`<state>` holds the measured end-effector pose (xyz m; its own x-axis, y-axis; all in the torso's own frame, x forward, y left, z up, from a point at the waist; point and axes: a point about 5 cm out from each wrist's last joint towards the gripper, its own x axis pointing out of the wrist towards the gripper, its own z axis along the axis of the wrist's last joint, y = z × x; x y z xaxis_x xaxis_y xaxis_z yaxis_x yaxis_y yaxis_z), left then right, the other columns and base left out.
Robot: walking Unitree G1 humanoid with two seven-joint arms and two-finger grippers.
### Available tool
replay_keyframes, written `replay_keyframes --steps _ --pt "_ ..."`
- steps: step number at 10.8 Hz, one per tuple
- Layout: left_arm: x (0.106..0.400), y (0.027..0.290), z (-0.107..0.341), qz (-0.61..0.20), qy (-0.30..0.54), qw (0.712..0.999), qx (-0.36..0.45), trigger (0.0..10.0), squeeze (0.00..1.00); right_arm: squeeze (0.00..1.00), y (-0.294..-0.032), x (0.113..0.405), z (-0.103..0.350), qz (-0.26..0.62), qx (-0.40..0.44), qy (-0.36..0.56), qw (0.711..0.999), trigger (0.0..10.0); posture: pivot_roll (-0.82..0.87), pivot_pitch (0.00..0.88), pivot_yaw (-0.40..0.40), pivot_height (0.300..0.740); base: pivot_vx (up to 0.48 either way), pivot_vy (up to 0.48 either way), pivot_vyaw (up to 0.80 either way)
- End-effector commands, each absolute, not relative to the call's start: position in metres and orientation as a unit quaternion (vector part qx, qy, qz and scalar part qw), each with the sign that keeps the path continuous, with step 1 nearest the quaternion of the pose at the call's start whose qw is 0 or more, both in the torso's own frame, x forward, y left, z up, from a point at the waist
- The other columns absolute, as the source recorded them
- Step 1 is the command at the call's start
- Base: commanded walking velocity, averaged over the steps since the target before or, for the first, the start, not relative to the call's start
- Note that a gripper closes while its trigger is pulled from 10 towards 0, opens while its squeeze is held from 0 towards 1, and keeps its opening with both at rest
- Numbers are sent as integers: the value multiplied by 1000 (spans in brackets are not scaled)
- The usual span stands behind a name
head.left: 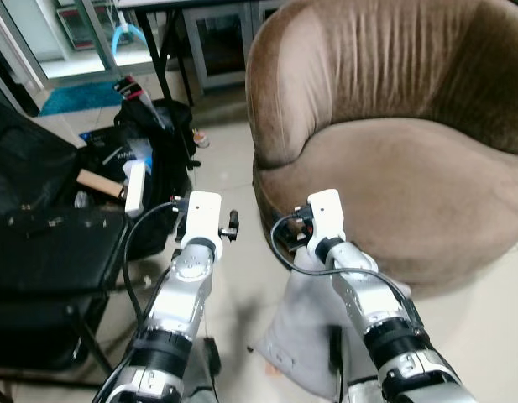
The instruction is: Move the pillow to the sofa from floor
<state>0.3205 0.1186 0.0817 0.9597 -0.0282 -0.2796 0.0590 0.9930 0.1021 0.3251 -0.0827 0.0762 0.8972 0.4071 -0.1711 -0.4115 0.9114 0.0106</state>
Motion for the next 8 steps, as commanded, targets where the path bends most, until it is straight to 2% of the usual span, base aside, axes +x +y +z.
replay_keyframes --steps 1,7,8 --pt "323 121 83 -18 136 988 71 10000 0 0 -79 325 76 217 -17 83 973 10000 -138 0 95 658 0 0 0" --pt "324 121 82 -25 132 989 63 10000 0 0 -78 323 72 230 -30 83 969 10000 -130 0 91 740 0 0 0" --pt "326 121 83 -25 130 989 64 10000 0 0 -76 325 72 233 -30 83 968 10000 -123 0 90 740 0 0 0"
